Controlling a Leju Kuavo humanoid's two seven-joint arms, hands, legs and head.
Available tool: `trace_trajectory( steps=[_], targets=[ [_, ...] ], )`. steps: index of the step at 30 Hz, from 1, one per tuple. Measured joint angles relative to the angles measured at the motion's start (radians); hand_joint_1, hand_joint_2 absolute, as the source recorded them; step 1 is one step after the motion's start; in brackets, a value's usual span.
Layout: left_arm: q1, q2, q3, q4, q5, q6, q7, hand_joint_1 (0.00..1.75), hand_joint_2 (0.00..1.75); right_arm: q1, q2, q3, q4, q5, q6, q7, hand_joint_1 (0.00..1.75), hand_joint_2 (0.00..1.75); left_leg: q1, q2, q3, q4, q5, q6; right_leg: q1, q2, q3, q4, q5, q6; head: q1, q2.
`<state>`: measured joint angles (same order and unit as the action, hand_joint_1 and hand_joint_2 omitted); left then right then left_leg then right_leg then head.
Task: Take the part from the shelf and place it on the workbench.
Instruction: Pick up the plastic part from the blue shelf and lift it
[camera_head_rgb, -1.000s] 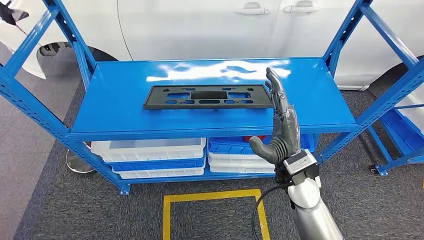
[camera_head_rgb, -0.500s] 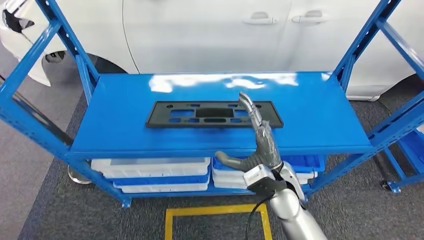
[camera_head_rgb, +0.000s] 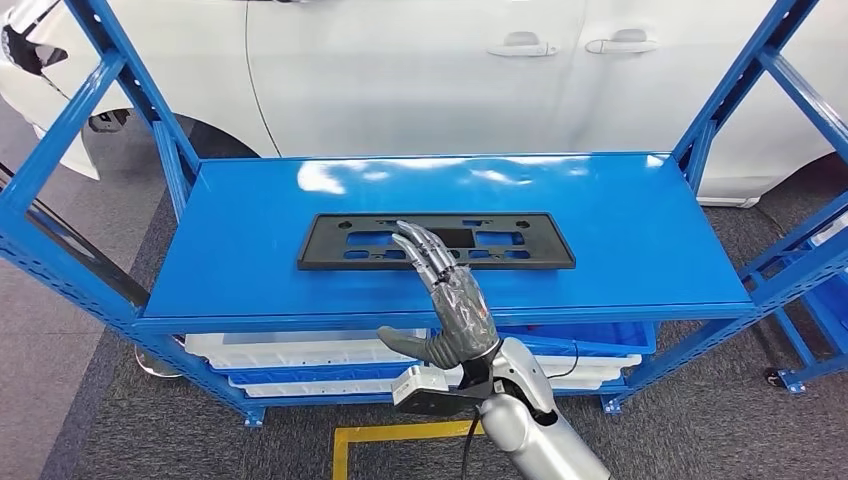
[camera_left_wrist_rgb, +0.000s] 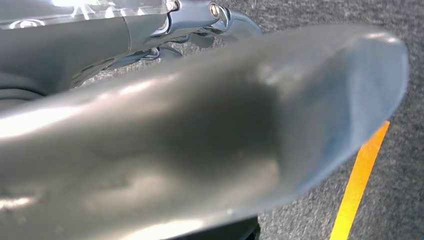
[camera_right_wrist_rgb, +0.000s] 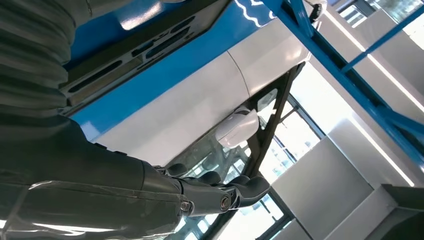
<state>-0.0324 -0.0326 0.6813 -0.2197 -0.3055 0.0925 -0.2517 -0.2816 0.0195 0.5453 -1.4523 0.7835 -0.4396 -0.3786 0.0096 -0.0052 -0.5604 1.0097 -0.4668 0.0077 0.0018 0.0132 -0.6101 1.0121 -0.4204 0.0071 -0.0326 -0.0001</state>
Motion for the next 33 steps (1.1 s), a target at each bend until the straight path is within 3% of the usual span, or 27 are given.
trace_trajectory(
  steps=[2,5,6,7,8,10,12,15,17,20,21,22,23,25,27,31,33],
  targets=[
    [-0.002,-0.001,0.0,0.0,-0.006,-0.001,-0.002,0.0,0.0,-0.016,0.001,0.014,0.027,0.026,-0.039,0.014,0.0,1.75,0.003,0.001,0.002,-0.005,0.006,0.011,-0.002,-0.003,-0.022,0.052,-0.036,0.011,0.002,0.0],
    [-0.002,-0.001,0.0,0.0,-0.019,-0.005,-0.004,0.0,0.0,-0.034,0.001,0.031,0.086,0.074,-0.102,0.036,0.0,1.75,0.001,0.002,0.0,-0.005,0.008,0.017,-0.007,-0.007,-0.109,0.241,-0.124,0.02,0.004,0.0],
    [-0.001,-0.001,0.0,0.0,-0.024,-0.006,-0.003,0.0,0.0,-0.036,0.001,0.035,0.11,0.097,-0.127,0.045,0.0,1.75,0.0,0.002,0.0,-0.005,0.007,0.017,-0.008,-0.007,-0.127,0.279,-0.132,0.021,0.004,0.0],
    [-0.001,-0.001,0.0,0.0,-0.03,-0.007,-0.002,0.0,0.0,-0.039,0.003,0.039,0.135,0.124,-0.154,0.056,0.0,1.75,0.0,0.001,0.001,-0.005,0.007,0.017,-0.008,-0.008,-0.126,0.278,-0.12,0.019,0.004,0.0],
    [-0.001,-0.001,0.0,0.0,-0.036,-0.008,0.0,0.0,0.0,-0.044,0.005,0.042,0.16,0.153,-0.181,0.067,0.0,1.75,-0.001,0.001,0.002,-0.004,0.007,0.017,-0.007,-0.008,-0.105,0.235,-0.092,0.015,0.004,0.0],
    [-0.002,-0.001,0.0,0.0,-0.049,-0.009,0.006,0.0,0.0,-0.062,0.016,0.044,0.206,0.222,-0.227,0.091,0.0,1.75,-0.005,0.001,0.004,-0.005,0.005,0.014,-0.003,-0.009,-0.031,0.088,-0.029,0.002,0.003,0.0],
    [-0.003,-0.001,0.0,0.0,-0.059,-0.01,0.01,0.0,0.0,-0.079,0.03,0.04,0.246,0.286,-0.246,0.109,0.0,1.75,-0.007,0.002,0.005,-0.005,0.003,0.006,0.004,-0.011,0.012,0.001,-0.006,-0.008,0.003,0.0],
    [-0.004,0.0,0.0,0.0,-0.07,-0.013,0.014,0.0,0.0,-0.093,0.053,0.015,0.3,0.363,-0.251,0.119,0.0,1.75,-0.005,0.004,0.007,-0.006,0.001,-0.01,0.004,-0.012,0.017,-0.014,-0.005,-0.016,0.005,0.0],
    [-0.005,0.002,0.0,0.0,-0.073,-0.015,0.014,0.0,0.0,-0.102,0.069,-0.003,0.326,0.389,-0.252,0.12,0.0,1.75,-0.004,0.004,-0.008,0.031,-0.026,-0.019,-0.003,-0.013,0.025,-0.028,0.001,-0.025,0.004,0.0],
    [-0.004,0.002,0.0,0.0,-0.079,-0.017,0.014,0.0,0.0,-0.114,0.091,-0.022,0.365,0.425,-0.255,0.123,0.0,1.75,0.001,0.004,-0.097,0.218,-0.115,-0.031,-0.005,-0.014,0.029,-0.034,0.003,-0.032,0.003,0.0],
    [-0.003,0.003,0.0,0.0,-0.083,-0.018,0.013,0.0,0.0,-0.115,0.097,-0.03,0.381,0.446,-0.256,0.125,0.0,1.75,0.002,0.004,-0.122,0.266,-0.128,-0.035,-0.005,-0.013,0.029,-0.033,0.002,-0.032,0.003,0.0],
    [-0.002,0.003,0.0,0.0,-0.088,-0.019,0.013,0.0,0.0,-0.117,0.105,-0.038,0.399,0.468,-0.256,0.126,0.0,1.75,0.003,0.004,-0.131,0.281,-0.121,-0.037,-0.005,-0.013,0.029,-0.032,0.002,-0.032,0.003,0.0],
    [-0.002,0.003,0.0,0.0,-0.092,-0.02,0.013,0.0,0.0,-0.12,0.114,-0.045,0.417,0.49,-0.256,0.127,0.0,1.75,0.005,0.004,-0.12,0.253,-0.095,-0.039,-0.006,-0.012,0.029,-0.031,0.001,-0.03,0.003,0.0],
    [-0.004,0.005,0.0,0.0,-0.1,-0.021,0.012,0.0,0.0,-0.135,0.136,-0.054,0.455,0.528,-0.256,0.127,0.0,1.75,0.009,0.004,-0.057,0.114,-0.025,-0.04,-0.005,-0.009,0.029,-0.022,-0.004,-0.024,0.003,0.0],
    [-0.008,0.005,0.0,0.0,-0.107,-0.022,0.013,0.0,0.0,-0.156,0.159,-0.057,0.494,0.556,-0.257,0.127,0.0,1.75,0.009,0.002,-0.013,0.014,0.009,-0.033,-0.002,-0.005,0.024,-0.012,-0.009,-0.015,0.004,0.0],
    [-0.009,0.006,0.0,0.0,-0.113,-0.022,0.015,0.0,0.0,-0.174,0.2,-0.059,0.557,0.578,-0.258,0.128,0.0,1.75,0.008,0.001,-0.009,-0.003,0.015,-0.007,-0.002,-0.004,0.016,0.001,-0.017,0.005,0.008,0.0],
    [-0.01,0.006,0.0,0.0,-0.114,-0.021,0.015,0.0,0.0,-0.183,0.214,-0.06,0.581,0.58,-0.258,0.129,0.0,1.75,0.01,0.002,-0.008,-0.007,0.019,0.004,-0.006,-0.006,-0.016,0.073,-0.062,0.016,0.012,0.0]
  ],
)
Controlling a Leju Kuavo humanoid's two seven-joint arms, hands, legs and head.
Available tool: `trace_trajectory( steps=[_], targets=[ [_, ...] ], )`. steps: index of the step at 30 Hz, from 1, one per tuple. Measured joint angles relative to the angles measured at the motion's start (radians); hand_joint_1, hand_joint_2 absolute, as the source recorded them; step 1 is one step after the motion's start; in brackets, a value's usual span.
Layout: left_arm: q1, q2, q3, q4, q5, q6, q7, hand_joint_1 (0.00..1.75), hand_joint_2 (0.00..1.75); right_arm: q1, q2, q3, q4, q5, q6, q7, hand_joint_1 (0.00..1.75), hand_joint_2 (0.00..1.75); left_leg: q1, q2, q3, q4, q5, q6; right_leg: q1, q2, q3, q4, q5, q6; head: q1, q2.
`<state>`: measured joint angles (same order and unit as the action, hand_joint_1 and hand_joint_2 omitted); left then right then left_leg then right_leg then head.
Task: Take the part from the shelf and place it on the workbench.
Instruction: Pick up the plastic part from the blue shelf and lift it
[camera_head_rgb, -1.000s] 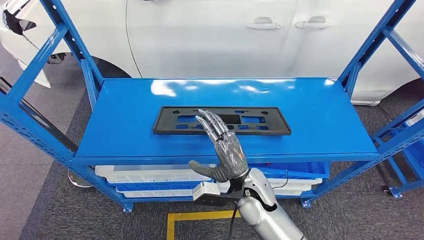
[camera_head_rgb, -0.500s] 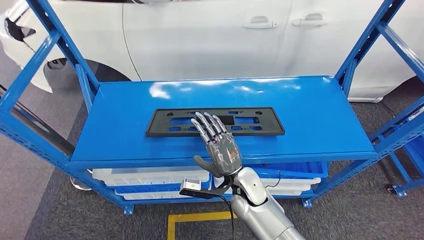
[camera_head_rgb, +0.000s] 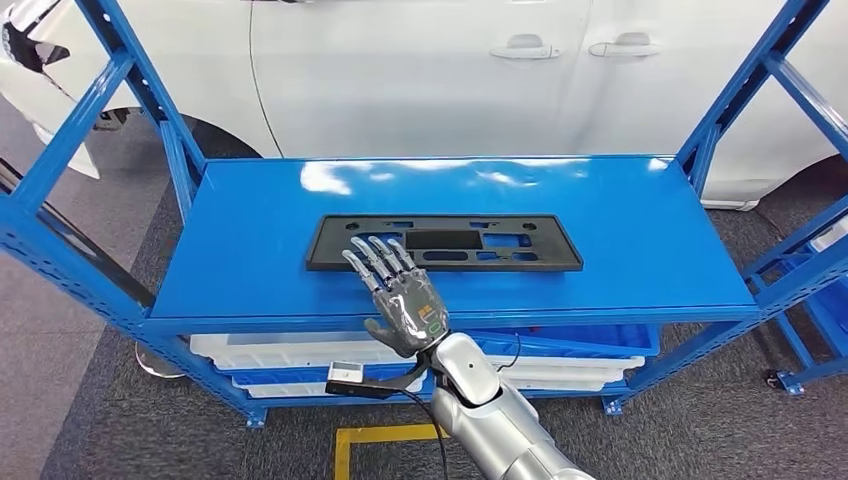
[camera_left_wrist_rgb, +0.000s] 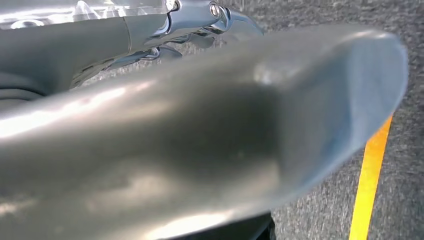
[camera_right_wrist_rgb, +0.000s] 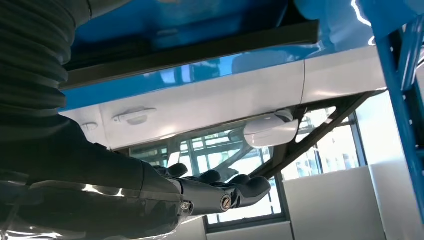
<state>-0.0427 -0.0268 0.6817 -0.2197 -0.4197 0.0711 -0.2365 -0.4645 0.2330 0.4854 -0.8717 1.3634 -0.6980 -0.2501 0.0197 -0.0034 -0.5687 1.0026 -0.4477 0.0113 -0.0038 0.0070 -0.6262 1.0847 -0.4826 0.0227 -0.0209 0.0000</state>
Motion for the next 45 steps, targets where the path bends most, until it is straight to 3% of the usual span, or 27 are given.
trace_trajectory(
  steps=[2,3,4,5,8,10,13,18,19,20,22,23,24,25,29,31,34,35,36,38,40,41,43,45],
  targets=[
    [0.0,0.001,0.0,0.0,-0.001,0.001,0.0,0.0,0.0,-0.008,0.009,-0.003,0.024,0.0,0.0,0.001,0.0,1.75,-0.001,0.001,-0.002,0.0,0.0,0.003,-0.002,-0.001,-0.065,0.137,-0.065,0.006,0.002,0.0],
    [0.0,0.001,0.0,0.0,-0.002,0.001,0.0,0.0,0.0,-0.009,0.011,-0.005,0.035,0.0,0.0,0.001,0.0,1.75,-0.002,0.001,-0.003,0.001,0.0,0.004,-0.003,-0.002,-0.093,0.194,-0.083,0.008,0.002,0.0],
    [0.001,0.001,0.0,0.0,-0.004,0.001,0.0,0.0,0.0,-0.01,0.014,-0.008,0.045,-0.001,0.0,0.001,0.0,1.75,-0.002,0.0,-0.003,0.001,0.0,0.004,-0.003,-0.002,-0.105,0.216,-0.081,0.007,0.003,0.0],
    [0.001,0.001,0.0,0.0,-0.006,0.001,-0.001,0.0,0.0,-0.012,0.016,-0.012,0.053,-0.001,0.0,0.001,0.0,1.75,-0.002,0.0,-0.002,0.001,-0.001,0.004,-0.002,-0.002,-0.096,0.194,-0.059,0.005,0.003,0.0],
    [0.0,0.001,0.0,0.0,-0.013,0.0,-0.004,0.0,0.0,-0.033,0.028,-0.029,0.069,-0.002,0.0,0.001,0.0,1.75,-0.006,-0.001,0.002,0.002,-0.005,-0.002,0.003,-0.003,0.001,-0.01,0.037,-0.015,0.002,0.0],
    [0.0,0.001,0.0,0.0,-0.018,-0.001,-0.005,0.0,0.0,-0.047,0.034,-0.044,0.077,-0.002,0.0,0.002,0.0,1.75,-0.008,0.0,0.002,0.003,-0.007,-0.01,0.009,-0.005,0.031,-0.077,0.052,-0.024,0.002,0.0],
    [-0.001,0.002,0.001,0.0,-0.023,-0.003,-0.007,0.0,0.0,-0.055,0.037,-0.067,0.086,0.0,0.0,0.006,0.0,1.75,-0.007,0.0,0.005,-0.002,-0.007,-0.024,0.012,-0.005,0.033,-0.082,0.051,-0.032,0.003,0.0],
    [-0.001,0.003,0.001,0.0,-0.025,-0.004,-0.007,0.0,0.0,-0.058,0.039,-0.073,0.088,0.001,-0.001,0.008,0.0,1.75,-0.008,0.001,0.006,-0.001,-0.009,-0.028,0.008,-0.005,0.036,-0.089,0.053,-0.037,0.003,0.0],
    [-0.001,0.004,0.001,0.0,-0.027,-0.005,-0.008,0.0,0.0,-0.063,0.042,-0.078,0.09,0.001,-0.001,0.009,0.0,1.75,-0.008,0.001,-0.002,0.018,-0.022,-0.031,0.005,-0.006,0.04,-0.093,0.055,-0.04,0.002,0.0],
    [-0.001,0.005,0.002,0.0,-0.028,-0.007,-0.008,0.0,0.0,-0.071,0.046,-0.088,0.096,0.002,-0.001,0.011,0.0,1.75,-0.007,0.001,-0.038,0.095,-0.058,-0.035,0.003,-0.006,0.043,-0.097,0.055,-0.044,0.001,0.0],
    [0.0,0.007,0.007,0.0,-0.033,-0.009,-0.009,0.0,0.0,-0.094,0.057,-0.115,0.118,0.004,-0.001,0.013,0.0,1.75,-0.003,0.001,-0.082,0.17,-0.067,-0.044,0.002,-0.004,0.051,-0.095,0.049,-0.048,0.0,0.0],
    [0.0,0.008,0.01,0.0,-0.035,-0.009,-0.009,0.0,0.0,-0.103,0.063,-0.126,0.129,0.005,-0.001,0.013,0.0,1.75,-0.001,0.001,-0.083,0.16,-0.047,-0.046,0.002,-0.003,0.053,-0.09,0.043,-0.046,0.001,0.0],
    [0.0,0.008,0.013,0.0,-0.038,-0.008,-0.008,0.0,0.0,-0.11,0.068,-0.131,0.136,0.008,-0.001,0.013,0.0,1.75,-0.001,0.001,-0.053,0.087,-0.01,-0.045,0.004,-0.001,0.053,-0.083,0.037,-0.041,0.0,0.0],
    [-0.001,0.009,0.015,0.0,-0.039,-0.008,-0.009,0.0,0.0,-0.115,0.072,-0.134,0.141,0.011,-0.001,0.013,0.0,1.75,-0.001,0.0,-0.033,0.041,0.005,-0.04,0.006,0.0,0.051,-0.079,0.034,-0.037,0.001,0.0],
    [0.0,0.009,0.018,0.0,-0.041,-0.006,-0.009,0.0,0.0,-0.125,0.082,-0.137,0.159,0.021,-0.002,0.013,0.0,1.75,-0.002,-0.002,-0.022,0.013,0.004,-0.016,0.007,0.001,0.047,-0.073,0.027,-0.019,0.003,0.0],
    [-0.001,0.01,0.019,0.0,-0.043,-0.004,-0.009,0.0,0.0,-0.131,0.084,-0.138,0.167,0.023,-0.002,0.014,0.0,1.75,0.001,-0.002,-0.019,0.008,0.006,-0.004,0.005,0.0,0.023,-0.02,-0.005,-0.008,0.005,0.0],
    [-0.002,0.01,0.019,0.0,-0.045,-0.001,-0.009,0.0,0.0,-0.132,0.084,-0.142,0.181,0.026,-0.002,0.018,0.0,1.75,0.0,-0.001,-0.017,0.008,0.002,0.004,0.0,-0.002,-0.08,0.177,-0.085,0.001,0.008,0.0],
    [-0.002,0.01,0.019,0.0,-0.045,0.0,-0.009,0.0,0.0,-0.131,0.084,-0.144,0.187,0.029,-0.002,0.02,0.0,1.75,-0.001,-0.001,-0.016,0.008,0.001,0.005,-0.001,-0.002,-0.106,0.217,-0.09,0.002,0.007,0.0],
    [-0.001,0.01,0.02,0.0,-0.046,0.0,-0.009,0.0,0.0,-0.13,0.083,-0.146,0.191,0.033,-0.002,0.021,0.0,1.75,-0.001,-0.001,-0.014,0.009,-0.001,0.004,-0.002,-0.002,-0.114,0.22,-0.075,0.001,0.008,0.0],
    [-0.001,0.01,0.02,0.0,-0.049,0.001,-0.009,0.0,0.0,-0.131,0.083,-0.147,0.199,0.042,-0.002,0.027,0.0,1.75,-0.001,-0.003,-0.004,0.008,-0.007,0.002,0.0,-0.002,-0.07,0.108,0.003,-0.008,0.008,0.0],
    [-0.002,0.009,0.021,0.0,-0.051,0.0,-0.009,0.0,0.0,-0.135,0.083,-0.149,0.204,0.05,-0.002,0.033,0.0,1.75,-0.003,-0.004,0.003,0.009,-0.013,-0.005,0.006,-0.002,-0.01,-0.027,0.059,-0.021,0.007,0.0],
    [-0.002,0.008,0.021,0.0,-0.052,0.0,-0.01,0.0,0.0,-0.137,0.082,-0.15,0.207,0.053,-0.002,0.035,0.0,1.75,-0.004,-0.003,0.003,0.008,-0.015,-0.009,0.009,-0.002,0.005,-0.061,0.067,-0.025,0.007,0.0],
    [-0.002,0.008,0.023,0.0,-0.053,0.0,-0.01,0.0,0.0,-0.138,0.081,-0.151,0.212,0.06,-0.002,0.039,0.0,1.75,-0.004,-0.002,0.004,0.005,-0.017,-0.02,0.012,-0.001,0.009,-0.078,0.065,-0.03,0.006,0.0],
    [-0.003,0.008,0.024,0.0,-0.055,-0.001,-0.011,0.0,0.0,-0.138,0.078,-0.151,0.216,0.068,-0.002,0.045,0.0,1.75,-0.003,-0.001,0.005,0.013,-0.028,-0.031,0.006,-0.001,0.019,-0.088,0.066,-0.037,0.006,0.0]
  ],
)
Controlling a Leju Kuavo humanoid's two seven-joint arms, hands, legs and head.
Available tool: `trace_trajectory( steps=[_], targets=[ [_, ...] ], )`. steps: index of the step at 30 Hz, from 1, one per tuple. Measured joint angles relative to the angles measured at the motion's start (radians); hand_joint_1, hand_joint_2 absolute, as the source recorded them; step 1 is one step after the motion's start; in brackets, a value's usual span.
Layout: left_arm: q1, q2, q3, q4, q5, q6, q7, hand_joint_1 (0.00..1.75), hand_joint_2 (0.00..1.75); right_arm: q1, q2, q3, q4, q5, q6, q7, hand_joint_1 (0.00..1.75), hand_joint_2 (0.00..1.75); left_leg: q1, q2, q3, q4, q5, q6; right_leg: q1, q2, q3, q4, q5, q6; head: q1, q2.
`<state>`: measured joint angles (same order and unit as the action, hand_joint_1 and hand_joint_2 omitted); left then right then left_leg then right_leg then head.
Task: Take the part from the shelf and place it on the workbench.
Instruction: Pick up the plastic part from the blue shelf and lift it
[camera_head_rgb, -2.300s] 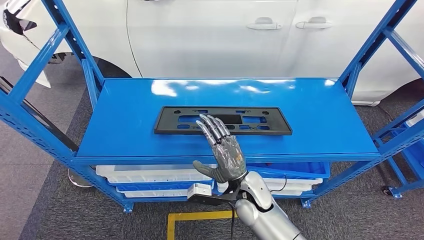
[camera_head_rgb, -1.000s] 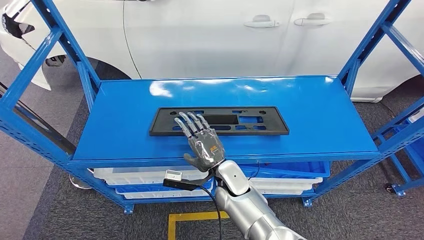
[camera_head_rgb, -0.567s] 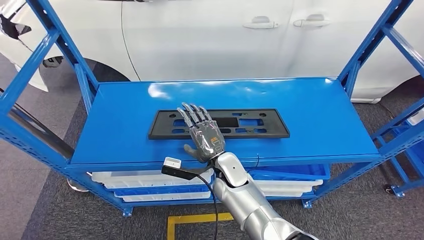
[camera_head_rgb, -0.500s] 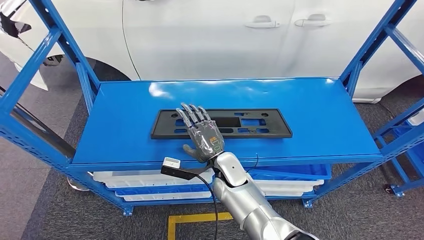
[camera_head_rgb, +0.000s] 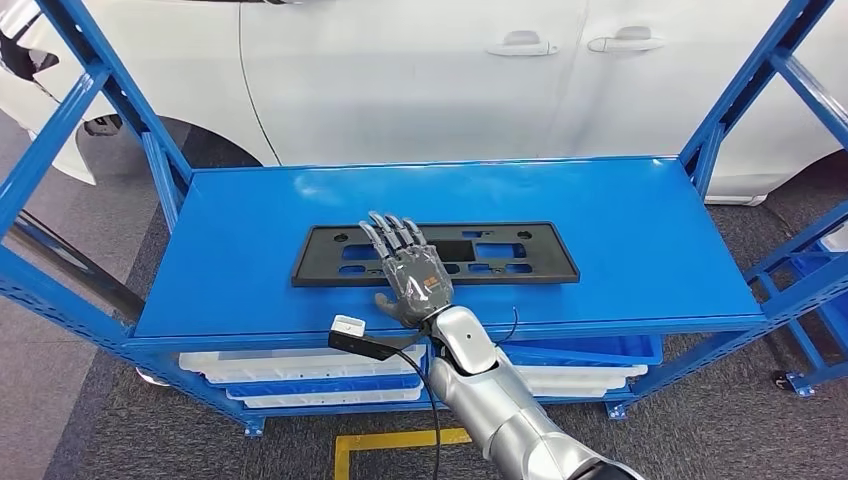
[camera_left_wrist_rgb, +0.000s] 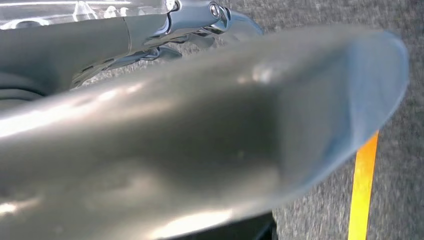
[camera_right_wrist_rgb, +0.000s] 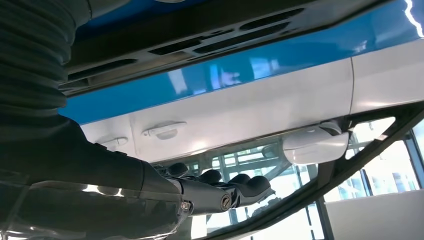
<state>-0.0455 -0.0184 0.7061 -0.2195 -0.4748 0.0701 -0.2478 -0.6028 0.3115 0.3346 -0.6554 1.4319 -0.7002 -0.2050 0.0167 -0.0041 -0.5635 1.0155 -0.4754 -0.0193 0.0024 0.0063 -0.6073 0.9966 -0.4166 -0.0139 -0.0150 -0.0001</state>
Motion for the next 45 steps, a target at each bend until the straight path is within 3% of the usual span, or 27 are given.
trace_trajectory(
  steps=[2,4,5,6,7,9,11,14,16,19,21,22,24,26,28,31,32,35,36,37,39,41,45],
  targets=[
    [-0.001,0.0,0.0,0.0,-0.003,-0.001,-0.001,0.0,0.0,-0.002,-0.001,0.0,0.003,0.006,0.0,0.004,0.0,1.75,0.001,0.001,-0.032,0.073,-0.04,-0.007,-0.006,-0.002,0.012,-0.01,0.0,-0.007,-0.002,0.0],
    [0.0,0.0,0.001,0.0,-0.007,-0.002,-0.003,0.0,0.0,-0.002,-0.002,0.0,0.008,0.011,0.0,0.008,0.0,1.75,0.003,0.001,-0.1,0.203,-0.091,-0.012,-0.004,-0.003,0.017,-0.011,-0.004,-0.013,-0.004,0.0],
    [0.001,0.0,0.002,0.0,-0.007,-0.002,-0.003,0.0,0.0,-0.001,-0.002,0.0,0.011,0.015,0.0,0.011,0.0,1.75,0.003,0.001,-0.129,0.252,-0.101,-0.015,-0.004,-0.002,0.019,-0.01,-0.007,-0.014,-0.004,0.0],
    [0.002,0.0,0.003,0.0,-0.008,-0.002,-0.004,0.0,0.0,0.0,-0.003,0.001,0.015,0.021,0.0,0.015,0.0,1.75,0.004,0.001,-0.143,0.268,-0.092,-0.017,-0.004,-0.002,0.021,-0.009,-0.009,-0.014,-0.003,0.0],
    [0.003,0.0,0.005,0.0,-0.008,-0.002,-0.004,0.0,0.0,0.001,-0.003,0.003,0.018,0.027,0.0,0.021,0.0,1.75,0.004,0.001,-0.139,0.247,-0.065,-0.018,-0.004,0.0,0.023,-0.006,-0.013,-0.013,-0.004,0.0],
    [0.002,0.0,0.009,0.0,-0.01,-0.002,-0.005,0.0,0.0,0.0,-0.005,0.011,0.024,0.044,0.0,0.037,0.0,1.75,0.006,0.002,-0.091,0.125,0.01,-0.017,-0.005,0.001,0.029,0.002,-0.023,-0.007,-0.004,0.0],
    [0.0,0.0,0.015,0.0,-0.013,-0.003,-0.007,0.0,0.0,-0.001,-0.008,0.026,0.029,0.069,0.0,0.063,0.0,1.75,0.005,0.001,-0.047,0.027,0.042,-0.008,-0.001,0.003,0.029,0.012,-0.032,0.003,-0.003,0.0],
    [0.0,0.0,0.019,0.0,-0.019,-0.005,-0.01,0.0,0.0,-0.003,-0.018,0.058,0.038,0.107,0.0,0.114,0.0,1.75,0.003,-0.001,-0.038,0.007,0.039,0.011,0.002,0.003,0.026,0.016,-0.037,0.017,-0.001,0.0],
    [0.001,0.0,0.021,0.0,-0.024,-0.005,-0.015,0.0,0.0,-0.009,-0.029,0.081,0.045,0.123,0.0,0.147,0.0,1.75,0.005,-0.001,-0.036,0.002,0.041,0.023,-0.001,0.002,0.012,0.051,-0.061,0.028,0.002,0.0],
    [-0.001,0.0,0.025,0.0,-0.027,-0.004,-0.024,0.0,0.0,-0.021,-0.052,0.112,0.059,0.132,0.0,0.191,0.0,1.75,0.005,0.0,-0.035,0.0,0.04,0.034,-0.006,0.0,-0.08,0.235,-0.147,0.04,0.006,0.0],
    [0.0,0.0,0.028,0.0,-0.028,-0.002,-0.025,0.0,0.0,-0.023,-0.067,0.126,0.071,0.133,0.0,0.206,0.0,1.75,0.004,-0.001,-0.034,0.0,0.039,0.036,-0.007,0.0,-0.126,0.312,-0.16,0.041,0.007,0.0],
    [0.0,0.0,0.03,0.0,-0.028,-0.002,-0.025,0.0,0.0,-0.024,-0.072,0.131,0.076,0.133,0.0,0.21,0.0,1.75,0.004,-0.001,-0.033,0.0,0.038,0.035,-0.007,0.0,-0.122,0.293,-0.137,0.038,0.006,0.0],
    [0.001,-0.001,0.034,0.0,-0.028,-0.001,-0.026,0.0,0.0,-0.029,-0.078,0.14,0.083,0.134,0.0,0.217,0.0,1.75,0.002,-0.002,-0.029,0.0,0.036,0.033,-0.004,0.0,-0.065,0.16,-0.061,0.026,0.007,0.0],
    [0.0,-0.003,0.037,0.0,-0.029,-0.001,-0.027,0.0,0.0,-0.038,-0.083,0.148,0.088,0.134,0.0,0.233,0.0,1.75,-0.001,-0.003,-0.027,0.001,0.033,0.027,0.002,-0.002,-0.011,0.043,-0.016,0.014,0.006,0.0],
    [0.0,-0.004,0.04,0.0,-0.033,-0.001,-0.028,0.0,0.0,-0.046,-0.09,0.157,0.094,0.134,0.0,0.261,0.0,1.75,-0.003,-0.002,-0.026,-0.001,0.031,0.017,0.007,-0.003,0.0,0.015,-0.015,0.009,0.006,0.0],
    [-0.001,-0.002,0.044,0.0,-0.042,-0.001,-0.028,0.0,0.0,-0.057,-0.101,0.166,0.102,0.134,0.0,0.301,0.0,1.75,-0.004,0.0,-0.03,0.015,0.014,0.002,-0.001,-0.004,0.01,-0.002,-0.008,-0.002,0.005,0.0],
    [-0.001,-0.001,0.044,0.0,-0.044,-0.001,-0.028,0.0,0.0,-0.062,-0.104,0.169,0.107,0.134,0.0,0.314,0.44,1.75,-0.005,0.0,-0.045,0.053,-0.008,-0.001,-0.004,-0.005,0.015,-0.008,-0.006,-0.006,0.004,0.0],
    [0.0,0.0,0.046,0.0,-0.048,-0.001,-0.028,0.0,0.0,-0.08,-0.109,0.184,0.137,0.134,0.001,0.347,1.75,1.75,-0.001,0.0,-0.132,0.235,-0.09,-0.009,-0.003,-0.006,0.019,-0.009,-0.008,-0.013,0.004,0.0],
    [0.0,0.0,0.048,0.0,-0.048,-0.001,-0.029,0.0,0.0,-0.086,-0.11,0.188,0.156,0.134,0.004,0.354,1.75,1.75,-0.001,0.0,-0.149,0.267,-0.093,-0.012,-0.002,-0.006,0.02,-0.007,-0.009,-0.014,0.004,0.0],
    [0.0,0.0,0.049,0.0,-0.048,-0.001,-0.03,0.0,0.0,-0.094,-0.11,0.191,0.176,0.134,0.01,0.359,1.75,1.75,0.0,0.0,-0.149,0.261,-0.076,-0.013,-0.003,-0.005,0.02,-0.004,-0.012,-0.013,0.004,0.0],
    [0.0,0.001,0.053,0.0,-0.048,-0.001,-0.034,0.0,0.0,-0.111,-0.109,0.195,0.213,0.133,0.024,0.364,1.75,1.75,0.003,0.001,-0.099,0.149,-0.007,-0.013,-0.003,-0.004,0.023,0.004,-0.019,-0.008,0.004,0.0],
    [-0.003,0.002,0.057,0.0,-0.048,-0.002,-0.037,0.0,0.0,-0.128,-0.109,0.198,0.237,0.132,0.032,0.365,1.75,1.75,0.002,0.001,-0.045,0.036,0.033,-0.006,0.001,-0.002,0.022,0.013,-0.027,0.0,0.004,0.0],
    [-0.002,0.002,0.066,0.0,-0.048,-0.002,-0.041,0.0,0.0,-0.142,-0.108,0.201,0.265,0.131,0.034,0.366,1.75,1.75,0.0,-0.002,-0.033,0.005,0.036,0.017,0.002,-0.001,0.018,0.018,-0.03,0.019,0.007,0.0]
  ],
)
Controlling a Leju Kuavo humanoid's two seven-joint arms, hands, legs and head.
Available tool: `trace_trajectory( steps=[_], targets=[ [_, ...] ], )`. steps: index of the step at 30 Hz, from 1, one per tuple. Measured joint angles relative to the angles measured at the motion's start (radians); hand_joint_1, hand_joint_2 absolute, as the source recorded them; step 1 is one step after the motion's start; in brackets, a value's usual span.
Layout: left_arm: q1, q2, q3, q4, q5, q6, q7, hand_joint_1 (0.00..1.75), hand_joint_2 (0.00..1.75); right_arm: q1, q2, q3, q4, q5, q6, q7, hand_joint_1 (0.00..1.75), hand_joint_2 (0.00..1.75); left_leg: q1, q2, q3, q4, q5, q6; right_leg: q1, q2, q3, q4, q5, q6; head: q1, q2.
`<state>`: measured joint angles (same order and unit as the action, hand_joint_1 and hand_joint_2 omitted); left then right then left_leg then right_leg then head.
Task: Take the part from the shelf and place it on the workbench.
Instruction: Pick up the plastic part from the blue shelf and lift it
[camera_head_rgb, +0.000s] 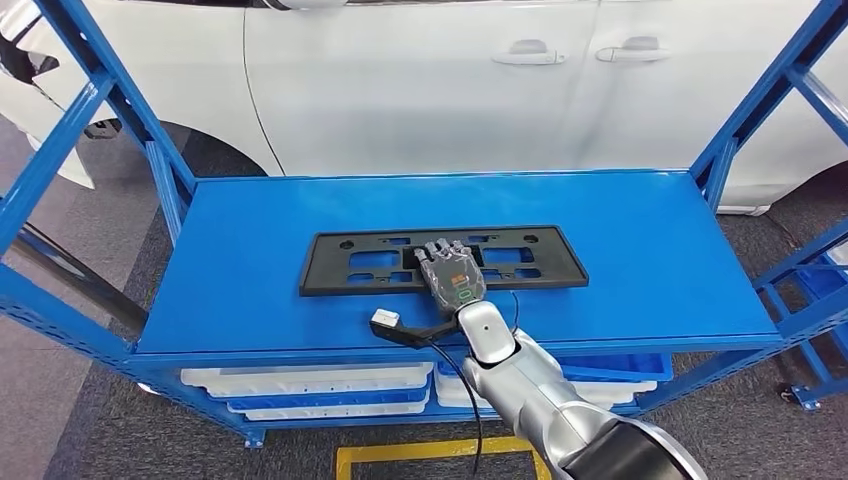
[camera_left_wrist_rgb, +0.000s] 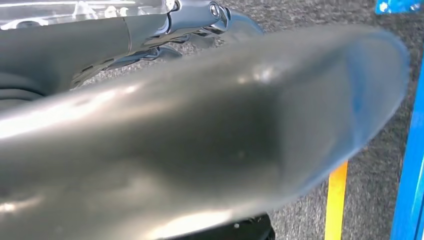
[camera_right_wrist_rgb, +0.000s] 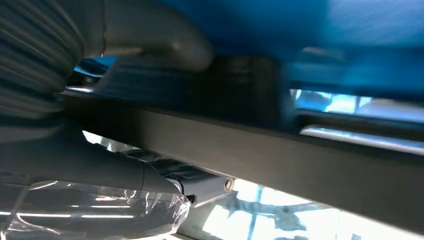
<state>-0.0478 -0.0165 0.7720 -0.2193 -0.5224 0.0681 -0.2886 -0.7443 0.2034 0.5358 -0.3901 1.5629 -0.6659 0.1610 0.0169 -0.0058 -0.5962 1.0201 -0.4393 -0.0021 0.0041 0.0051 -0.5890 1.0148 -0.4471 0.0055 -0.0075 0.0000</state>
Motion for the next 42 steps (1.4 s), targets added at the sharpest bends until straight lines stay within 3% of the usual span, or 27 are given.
trace_trajectory(
  steps=[2,5,6,7,8,10,11,12,15,17,20,22,23,26,28,31,32,33,35,37,38,39,42],
  targets=[
    [-0.001,0.0,0.002,0.0,0.0,-0.002,-0.005,0.0,0.0,-0.005,0.0,0.001,0.009,0.0,0.0,0.0,1.75,1.75,0.004,0.001,0.002,-0.007,0.004,0.012,-0.002,0.0,-0.022,0.047,-0.032,0.01,0.003,0.0],
    [-0.002,0.0,0.005,0.0,0.003,-0.013,-0.027,0.0,0.0,-0.008,0.0,0.002,0.021,-0.002,0.002,-0.001,1.75,1.75,0.004,0.001,0.002,-0.008,0.004,0.019,-0.009,-0.001,-0.114,0.236,-0.118,0.021,0.006,0.0],
    [-0.002,0.0,0.006,0.0,0.004,-0.018,-0.038,0.0,0.0,-0.008,-0.001,0.002,0.025,-0.002,0.002,-0.002,1.75,1.75,0.004,0.001,0.002,-0.008,0.004,0.02,-0.011,-0.001,-0.136,0.278,-0.126,0.023,0.006,0.0],
    [-0.001,0.0,0.008,0.0,0.005,-0.023,-0.049,0.0,0.0,-0.008,-0.001,0.002,0.027,-0.003,0.002,-0.003,1.75,1.75,0.004,0.001,0.003,-0.007,0.004,0.019,-0.012,-0.001,-0.141,0.284,-0.116,0.023,0.006,0.0],
    [-0.001,0.0,0.01,0.0,0.006,-0.026,-0.062,0.0,0.44,-0.009,-0.001,0.002,0.029,-0.003,0.002,-0.003,1.75,1.75,0.004,0.0,0.004,-0.007,0.003,0.019,-0.012,-0.002,-0.126,0.249,-0.089,0.021,0.006,0.0],
    [-0.001,0.0,0.015,0.0,0.006,-0.03,-0.087,0.0,1.31,-0.013,-0.001,0.001,0.031,-0.007,0.0,-0.007,1.75,1.75,0.003,-0.001,0.007,-0.006,0.001,0.015,-0.01,-0.002,-0.057,0.104,-0.019,0.01,0.006,0.0],
    [-0.001,0.0,0.019,0.0,0.006,-0.031,-0.098,0.0,1.75,-0.016,-0.001,0.001,0.032,-0.01,-0.001,-0.01,1.75,1.75,0.002,-0.002,0.007,-0.006,0.0,0.011,-0.007,-0.003,-0.029,0.044,0.002,0.005,0.005,0.0],
    [-0.001,-0.001,0.022,0.0,0.005,-0.031,-0.109,0.0,1.75,-0.017,-0.001,-0.001,0.033,-0.016,-0.004,-0.015,1.75,1.75,0.001,-0.002,0.007,-0.006,0.0,0.007,-0.004,-0.003,-0.012,0.007,0.012,0.001,0.005,0.0],
    [0.0,-0.001,0.03,0.0,0.003,-0.035,-0.133,0.0,1.75,-0.018,-0.002,-0.014,0.03,-0.043,-0.015,-0.044,1.75,1.75,0.001,-0.002,0.009,-0.01,-0.001,-0.012,-0.002,-0.003,-0.006,-0.011,0.015,-0.011,0.005,0.0],
    [0.0,-0.002,0.035,0.0,0.002,-0.041,-0.146,0.0,1.75,-0.013,-0.002,-0.033,0.002,-0.087,-0.019,-0.097,1.75,1.75,0.002,0.0,-0.001,0.02,-0.025,-0.021,-0.006,-0.003,0.002,-0.024,0.021,-0.022,0.004,0.0],
    [0.0,-0.003,0.051,0.0,0.004,-0.048,-0.152,0.0,1.75,0.009,-0.002,-0.091,-0.106,-0.203,-0.023,-0.252,1.75,1.75,0.005,0.001,-0.081,0.201,-0.115,-0.031,-0.004,-0.004,0.008,-0.029,0.022,-0.031,0.004,0.0],
    [0.001,-0.003,0.063,0.0,0.007,-0.052,-0.153,0.0,1.75,0.036,-0.002,-0.137,-0.211,-0.335,-0.025,-0.376,1.75,1.75,0.005,0.001,-0.119,0.281,-0.134,-0.035,-0.002,-0.003,0.011,-0.027,0.019,-0.032,0.004,0.0],
    [0.001,-0.003,0.07,0.0,0.009,-0.054,-0.155,0.0,1.75,0.055,-0.004,-0.153,-0.281,-0.433,-0.021,-0.433,1.75,1.75,0.005,0.001,-0.112,0.266,-0.115,-0.036,-0.002,-0.003,0.013,-0.025,0.017,-0.031,0.004,0.0],
    [0.0,-0.004,0.094,0.0,0.021,-0.058,-0.176,0.0,1.75,0.123,-0.019,-0.172,-0.537,-0.793,0.013,-0.567,1.75,1.75,0.007,0.001,-0.021,0.077,-0.025,-0.035,-0.003,-0.002,0.016,-0.011,0.004,-0.019,0.003,0.0],
    [0.0,-0.006,0.114,0.0,0.032,-0.05,-0.201,0.0,1.75,0.18,-0.036,-0.179,-0.729,-1.042,0.056,-0.655,1.75,1.75,0.006,-0.003,0.009,0.012,-0.01,-0.023,0.001,-0.002,0.011,-0.002,-0.002,-0.01,0.005,0.0],
    [0.002,-0.011,0.142,0.0,0.051,-0.027,-0.266,0.0,1.75,0.267,-0.057,-0.19,-0.999,-1.366,0.146,-0.787,1.75,1.75,0.002,-0.005,0.004,0.007,-0.01,0.001,-0.001,-0.002,0.004,0.003,-0.006,0.005,0.008,0.0],
    [0.002,-0.013,0.15,0.0,0.056,-0.033,-0.282,0.0,1.75,0.289,-0.065,-0.193,-1.079,-1.472,0.198,-0.801,1.75,1.75,0.002,-0.004,0.004,0.006,-0.008,0.008,-0.003,-0.002,-0.004,0.02,-0.019,0.011,0.009,0.0],
    [0.001,-0.015,0.158,0.0,0.059,-0.045,-0.288,0.0,1.75,0.304,-0.075,-0.195,-1.145,-1.574,0.267,-0.801,1.75,1.75,0.003,-0.003,0.004,0.004,-0.007,0.014,-0.005,-0.002,-0.02,0.054,-0.041,0.016,0.011,0.0],
    [-0.001,-0.016,0.168,0.0,0.056,-0.082,-0.276,0.0,1.75,0.341,-0.105,-0.201,-1.237,-1.742,0.509,-0.802,1.75,1.75,0.002,-0.001,0.004,0.003,-0.008,0.021,-0.008,-0.003,-0.08,0.18,-0.104,0.025,0.014,0.0],
    [-0.002,-0.016,0.175,0.0,0.051,-0.103,-0.26,0.0,1.75,0.395,-0.127,-0.209,-1.301,-1.78,0.76,-0.832,1.75,1.75,0.001,-0.001,0.003,0.004,-0.009,0.023,-0.009,-0.003,-0.134,0.283,-0.134,0.028,0.016,0.0],
    [-0.002,-0.017,0.178,0.0,0.049,-0.102,-0.252,0.0,1.75,0.419,-0.133,-0.21,-1.33,-1.763,0.841,-0.842,1.75,1.75,0.001,-0.002,0.004,0.004,-0.009,0.024,-0.009,-0.003,-0.137,0.285,-0.122,0.026,0.017,0.0],
    [-0.003,-0.019,0.18,0.0,0.046,-0.097,-0.244,0.0,1.75,0.435,-0.136,-0.21,-1.356,-1.745,0.884,-0.845,1.75,1.75,0.0,-0.002,0.005,0.004,-0.01,0.024,-0.009,-0.003,-0.119,0.243,-0.091,0.023,0.017,0.0],
    [-0.005,-0.025,0.181,0.0,0.03,-0.075,-0.213,0.0,1.75,0.467,-0.141,-0.209,-1.438,-1.696,0.939,-0.847,1.75,1.75,-0.003,-0.003,0.008,0.005,-0.01,0.019,-0.002,-0.003,-0.025,0.046,-0.002,0.004,0.017,0.0]
  ],
)
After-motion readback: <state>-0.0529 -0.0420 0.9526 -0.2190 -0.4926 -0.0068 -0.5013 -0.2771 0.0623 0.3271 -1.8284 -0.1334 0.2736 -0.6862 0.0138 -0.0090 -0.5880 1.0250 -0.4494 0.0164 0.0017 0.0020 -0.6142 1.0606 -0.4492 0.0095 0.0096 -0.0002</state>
